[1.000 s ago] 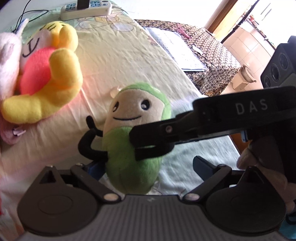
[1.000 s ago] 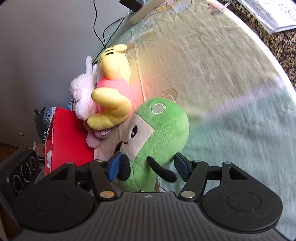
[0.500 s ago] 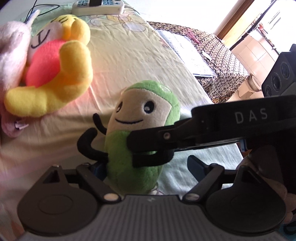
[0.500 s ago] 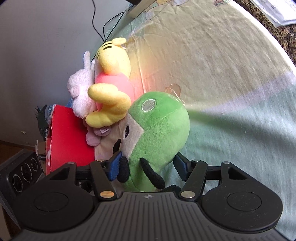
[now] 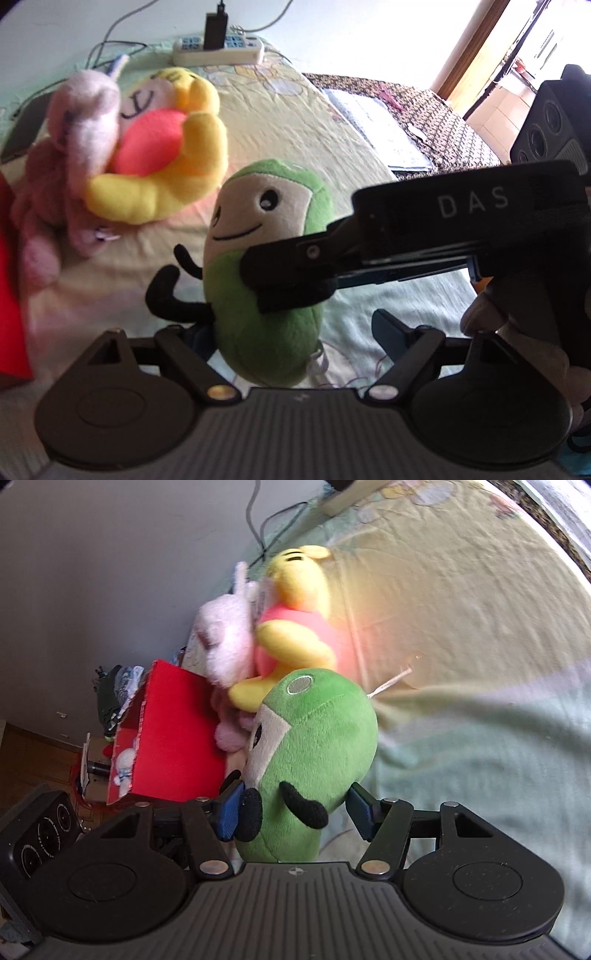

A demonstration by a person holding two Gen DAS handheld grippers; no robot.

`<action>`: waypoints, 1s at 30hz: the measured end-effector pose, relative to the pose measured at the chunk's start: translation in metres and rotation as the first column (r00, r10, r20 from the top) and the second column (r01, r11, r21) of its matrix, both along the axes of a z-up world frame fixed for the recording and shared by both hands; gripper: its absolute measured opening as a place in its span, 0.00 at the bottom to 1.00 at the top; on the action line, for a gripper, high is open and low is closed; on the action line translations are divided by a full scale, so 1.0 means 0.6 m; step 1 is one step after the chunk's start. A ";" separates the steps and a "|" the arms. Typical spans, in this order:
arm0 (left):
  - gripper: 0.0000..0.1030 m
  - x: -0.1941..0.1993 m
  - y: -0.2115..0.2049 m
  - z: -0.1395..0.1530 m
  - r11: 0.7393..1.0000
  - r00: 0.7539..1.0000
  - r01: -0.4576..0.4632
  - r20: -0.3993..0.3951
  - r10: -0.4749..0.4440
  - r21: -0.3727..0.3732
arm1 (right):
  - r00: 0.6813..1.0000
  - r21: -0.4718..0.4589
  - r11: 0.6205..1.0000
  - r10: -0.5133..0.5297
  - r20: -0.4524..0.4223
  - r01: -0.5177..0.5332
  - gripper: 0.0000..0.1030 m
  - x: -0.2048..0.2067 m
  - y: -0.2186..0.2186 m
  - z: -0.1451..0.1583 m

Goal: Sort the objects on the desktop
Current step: 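Carry the green bean plush with the right gripper to the red box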

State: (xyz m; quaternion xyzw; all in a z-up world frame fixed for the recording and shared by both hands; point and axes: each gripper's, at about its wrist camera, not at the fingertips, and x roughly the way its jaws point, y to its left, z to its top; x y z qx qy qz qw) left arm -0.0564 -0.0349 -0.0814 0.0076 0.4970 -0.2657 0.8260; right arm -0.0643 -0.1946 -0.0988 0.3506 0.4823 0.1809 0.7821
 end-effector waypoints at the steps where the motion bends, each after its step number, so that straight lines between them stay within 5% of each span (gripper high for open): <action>1: 0.82 -0.003 0.008 0.007 1.000 1.000 -0.003 0.011 0.003 0.002 | 1.000 -0.008 1.000 0.007 0.018 -0.006 0.61 -0.001 0.010 0.008; 8: 0.82 -0.021 0.084 0.061 1.000 0.995 0.002 0.100 -0.001 -0.015 | 0.981 -0.085 0.996 0.030 0.190 -0.014 0.61 0.000 0.100 0.077; 19: 0.81 -0.020 0.287 0.169 0.990 0.967 -0.070 0.237 0.097 -0.120 | 0.944 -0.054 0.998 0.035 0.328 -0.018 0.60 0.027 0.258 0.167; 30: 0.81 0.012 0.461 0.160 0.981 0.949 -0.169 0.252 0.189 -0.096 | 0.925 -0.073 0.991 0.128 0.359 -0.109 0.60 0.110 0.431 0.155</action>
